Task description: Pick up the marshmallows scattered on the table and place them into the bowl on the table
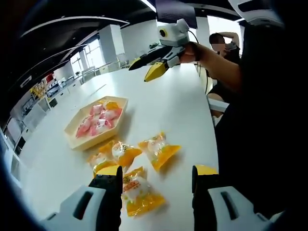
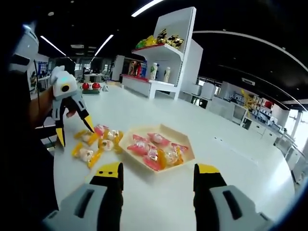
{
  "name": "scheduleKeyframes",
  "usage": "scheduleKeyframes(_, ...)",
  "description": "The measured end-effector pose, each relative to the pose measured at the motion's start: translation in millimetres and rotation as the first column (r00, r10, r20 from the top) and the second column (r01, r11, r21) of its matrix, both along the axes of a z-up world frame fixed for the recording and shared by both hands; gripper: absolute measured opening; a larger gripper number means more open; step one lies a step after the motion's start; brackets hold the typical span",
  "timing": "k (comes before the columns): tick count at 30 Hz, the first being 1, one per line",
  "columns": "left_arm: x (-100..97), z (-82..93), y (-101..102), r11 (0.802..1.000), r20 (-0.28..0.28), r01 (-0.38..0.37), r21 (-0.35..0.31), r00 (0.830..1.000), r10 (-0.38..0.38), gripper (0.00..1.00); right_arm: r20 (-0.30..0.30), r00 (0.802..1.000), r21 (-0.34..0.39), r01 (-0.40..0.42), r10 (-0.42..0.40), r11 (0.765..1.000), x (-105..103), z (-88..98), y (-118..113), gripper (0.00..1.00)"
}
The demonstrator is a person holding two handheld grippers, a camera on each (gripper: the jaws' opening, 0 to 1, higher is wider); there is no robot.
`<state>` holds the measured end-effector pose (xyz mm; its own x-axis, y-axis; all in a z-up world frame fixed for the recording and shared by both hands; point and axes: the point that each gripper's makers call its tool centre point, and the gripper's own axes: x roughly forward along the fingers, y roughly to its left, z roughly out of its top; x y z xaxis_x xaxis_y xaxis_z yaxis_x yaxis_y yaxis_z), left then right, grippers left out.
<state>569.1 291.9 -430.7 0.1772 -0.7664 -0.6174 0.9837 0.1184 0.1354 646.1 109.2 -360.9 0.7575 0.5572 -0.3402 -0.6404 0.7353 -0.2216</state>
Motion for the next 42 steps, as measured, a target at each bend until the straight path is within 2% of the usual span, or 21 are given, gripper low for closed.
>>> scheduleKeyframes(6,-1.6,2.1,-2.3,1.000,-0.004,0.001,-0.011,1.000,-0.002,0.58,0.004,1.000,0.000,0.010,-0.010,1.000,-0.9,1.8,-4.3,0.59)
scheduleKeyframes(8,-1.8,4.9,-3.1,0.999,-0.056,-0.035,-0.037,0.998,0.033,0.58,0.002,1.000,-0.004,0.014,-0.014,1.000,-1.1,1.3,-5.5,0.58)
scheduleKeyframes(14,2.8,5.3,0.0,0.998,-0.048,-0.052,-0.035,0.998,0.050,0.54,-0.005,1.000,0.001,0.021,-0.021,1.000,-3.5,1.0,-8.1,0.58)
scheduleKeyframes(18,4.6,3.1,-0.1,0.997,-0.081,-0.076,-0.033,0.994,0.073,0.54,-0.014,1.000,0.001,0.028,-0.028,1.000,-3.5,-1.9,-9.4,0.57)
scheduleKeyframes(32,4.1,-1.2,2.1,0.998,-0.048,-0.059,-0.001,0.997,0.059,0.52,-0.035,0.999,0.007,0.009,-0.009,1.000,-6.0,-8.5,-2.1,0.56)
scheduleKeyframes(35,6.2,1.2,1.8,0.999,-0.006,-0.048,-0.004,0.999,0.048,0.52,-0.039,0.999,0.003,0.003,-0.003,1.000,-7.3,-9.9,-0.6,0.56)
scheduleKeyframes(42,10.2,5.4,1.1,0.997,-0.002,-0.071,-0.025,0.997,0.071,0.52,-0.036,0.999,0.000,0.008,-0.008,1.000,-8.3,-9.0,-2.2,0.56)
